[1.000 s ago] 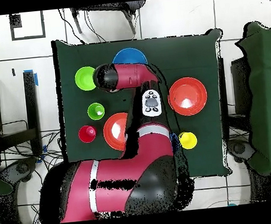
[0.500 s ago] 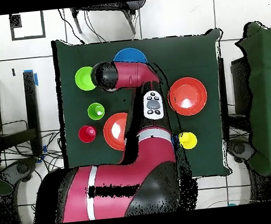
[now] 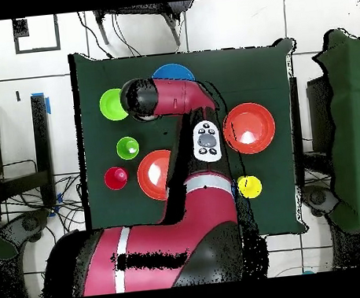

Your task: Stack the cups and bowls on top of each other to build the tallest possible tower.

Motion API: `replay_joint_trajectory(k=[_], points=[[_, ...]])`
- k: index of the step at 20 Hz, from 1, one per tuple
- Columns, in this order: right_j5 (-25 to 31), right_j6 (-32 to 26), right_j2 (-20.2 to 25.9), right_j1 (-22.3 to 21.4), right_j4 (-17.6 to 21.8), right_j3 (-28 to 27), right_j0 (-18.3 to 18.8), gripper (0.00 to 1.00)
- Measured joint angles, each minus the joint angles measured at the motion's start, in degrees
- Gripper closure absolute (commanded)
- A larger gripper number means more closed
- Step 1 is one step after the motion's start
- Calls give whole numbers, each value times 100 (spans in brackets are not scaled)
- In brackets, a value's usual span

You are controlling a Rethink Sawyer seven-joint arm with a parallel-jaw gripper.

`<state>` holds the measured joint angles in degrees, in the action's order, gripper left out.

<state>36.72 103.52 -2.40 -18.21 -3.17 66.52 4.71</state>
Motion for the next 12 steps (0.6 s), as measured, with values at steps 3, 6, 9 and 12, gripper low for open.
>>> replay_joint_trajectory(k=[3,6,9,12], points=[[10,0,0,-90,0,91,111,0],[10,0,0,-125,2,131,188,0],[10,0,-18,-168,6,210,298,0],[10,0,-65,-219,6,274,430,0]])
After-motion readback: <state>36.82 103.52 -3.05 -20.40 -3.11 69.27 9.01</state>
